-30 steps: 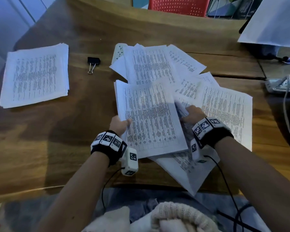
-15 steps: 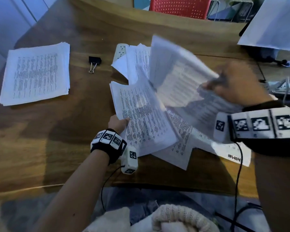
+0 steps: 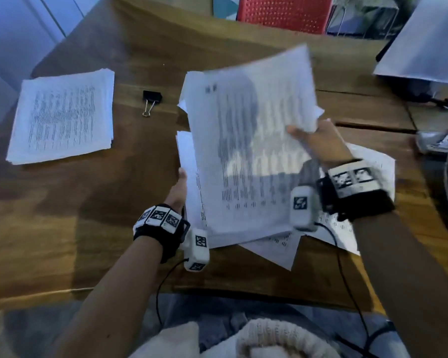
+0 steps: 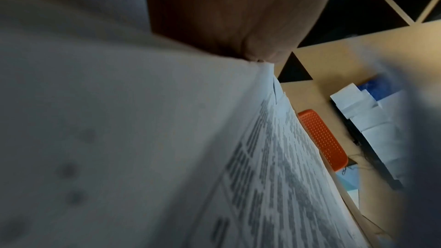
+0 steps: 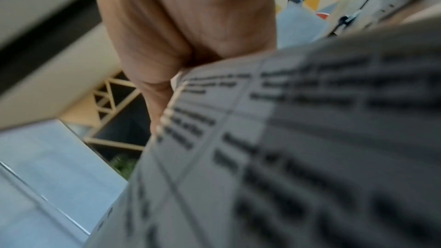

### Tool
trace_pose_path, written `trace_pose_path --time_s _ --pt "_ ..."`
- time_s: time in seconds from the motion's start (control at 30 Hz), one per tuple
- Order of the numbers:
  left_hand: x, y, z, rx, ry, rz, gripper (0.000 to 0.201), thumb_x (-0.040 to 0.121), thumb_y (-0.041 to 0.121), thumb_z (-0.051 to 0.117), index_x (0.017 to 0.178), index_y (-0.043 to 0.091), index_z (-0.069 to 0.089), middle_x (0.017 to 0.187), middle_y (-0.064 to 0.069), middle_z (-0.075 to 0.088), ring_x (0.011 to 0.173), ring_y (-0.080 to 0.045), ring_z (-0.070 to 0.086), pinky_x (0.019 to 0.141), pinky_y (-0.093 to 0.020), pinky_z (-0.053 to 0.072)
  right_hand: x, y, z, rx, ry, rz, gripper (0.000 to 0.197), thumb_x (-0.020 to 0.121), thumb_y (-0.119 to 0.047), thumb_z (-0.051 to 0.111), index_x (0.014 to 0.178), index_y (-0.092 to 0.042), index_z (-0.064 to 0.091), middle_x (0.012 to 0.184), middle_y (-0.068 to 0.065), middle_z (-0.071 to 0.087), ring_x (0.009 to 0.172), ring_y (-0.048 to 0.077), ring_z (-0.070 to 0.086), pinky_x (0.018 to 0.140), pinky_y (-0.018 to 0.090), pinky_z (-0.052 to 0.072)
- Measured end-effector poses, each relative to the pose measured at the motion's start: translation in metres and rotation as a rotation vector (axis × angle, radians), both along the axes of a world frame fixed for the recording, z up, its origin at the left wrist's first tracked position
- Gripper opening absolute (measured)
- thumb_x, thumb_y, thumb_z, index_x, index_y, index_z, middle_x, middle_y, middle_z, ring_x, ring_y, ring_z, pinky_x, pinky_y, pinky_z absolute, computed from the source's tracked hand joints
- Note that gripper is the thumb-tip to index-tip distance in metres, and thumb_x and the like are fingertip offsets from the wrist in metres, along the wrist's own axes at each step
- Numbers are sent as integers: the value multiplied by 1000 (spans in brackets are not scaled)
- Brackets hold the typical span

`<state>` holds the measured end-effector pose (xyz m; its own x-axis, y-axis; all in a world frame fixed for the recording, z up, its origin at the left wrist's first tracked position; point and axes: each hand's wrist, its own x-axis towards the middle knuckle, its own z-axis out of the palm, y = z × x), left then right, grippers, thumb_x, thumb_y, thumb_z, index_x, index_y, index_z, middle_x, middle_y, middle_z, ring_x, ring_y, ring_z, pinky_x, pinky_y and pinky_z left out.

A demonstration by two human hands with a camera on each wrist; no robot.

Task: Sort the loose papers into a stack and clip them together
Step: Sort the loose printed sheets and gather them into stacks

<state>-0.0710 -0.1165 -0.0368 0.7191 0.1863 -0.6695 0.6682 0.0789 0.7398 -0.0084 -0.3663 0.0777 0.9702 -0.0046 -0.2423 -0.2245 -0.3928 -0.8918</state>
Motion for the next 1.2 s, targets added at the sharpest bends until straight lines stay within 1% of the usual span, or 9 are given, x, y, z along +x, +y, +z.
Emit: trace_pose_path --time_s 0.1,0.2,0.3,0.37,0.47,0.63,0.77,0.87,1.2 --pt "0 2 3 -170 -60 1 86 84 69 11 142 10 37 136 -9 48 121 -31 50 89 -33 52 -1 11 -46 -114 200 64 42 87 -23 63 115 8 57 102 21 65 93 27 63 61 13 45" --pt "-1 3 5 -42 71 -127 112 64 84 50 141 4 38 131 -15 54 118 -26 53 103 -35 39 -12 26 -77 -212 310 136 37 82 -44 63 91 -10 53 74 4 50 60 7 54 47 8 38" --pt "-3 2 3 108 5 -177 52 91 23 58 127 -13 47 117 -19 59 103 -26 57 78 -20 46 -9 29 -113 -246 232 201 80 40 -88 50 84 -22 48 79 -2 45 68 6 47 58 26 48" --pt "-5 1 4 95 -36 -166 32 90 11 59 116 -8 56 119 -23 59 106 -29 57 87 -31 49 -8 39 -107 -285 201 186 112 46 -80 52 127 -5 38 118 14 49 109 25 51 93 49 47" --pt "1 10 10 152 -134 -167 7 90 13 60 90 7 60 101 -19 60 97 -26 57 89 -40 47 -4 44 -90 -301 213 -2 84 79 -39 68 138 1 25 138 19 38 128 34 38 108 47 34" --pt "14 25 53 253 -431 -34 15 88 11 62 101 5 57 80 1 61 74 -12 58 62 -13 50 3 53 -46 11 8 14 12 85 4 51 74 9 48 64 18 47 57 26 47 70 52 47" --pt "23 45 102 265 -624 202 25 81 19 69 99 3 63 85 2 70 79 -13 68 70 -27 56 10 83 12 197 -404 25 25 77 1 43 99 1 55 93 11 57 85 19 55 72 29 48" --pt "23 60 128 248 -765 273 15 85 7 63 100 5 64 81 11 72 74 -3 68 69 -19 54 12 103 35 297 -531 5 30 69 0 38 97 6 47 85 14 52 77 17 49 64 35 45" --pt "17 86 94 211 -565 190 22 75 11 73 96 9 64 92 2 65 77 3 64 77 -31 56 12 145 -14 387 -409 -3 55 64 7 34 118 7 42 106 17 54 89 13 57 74 28 54"
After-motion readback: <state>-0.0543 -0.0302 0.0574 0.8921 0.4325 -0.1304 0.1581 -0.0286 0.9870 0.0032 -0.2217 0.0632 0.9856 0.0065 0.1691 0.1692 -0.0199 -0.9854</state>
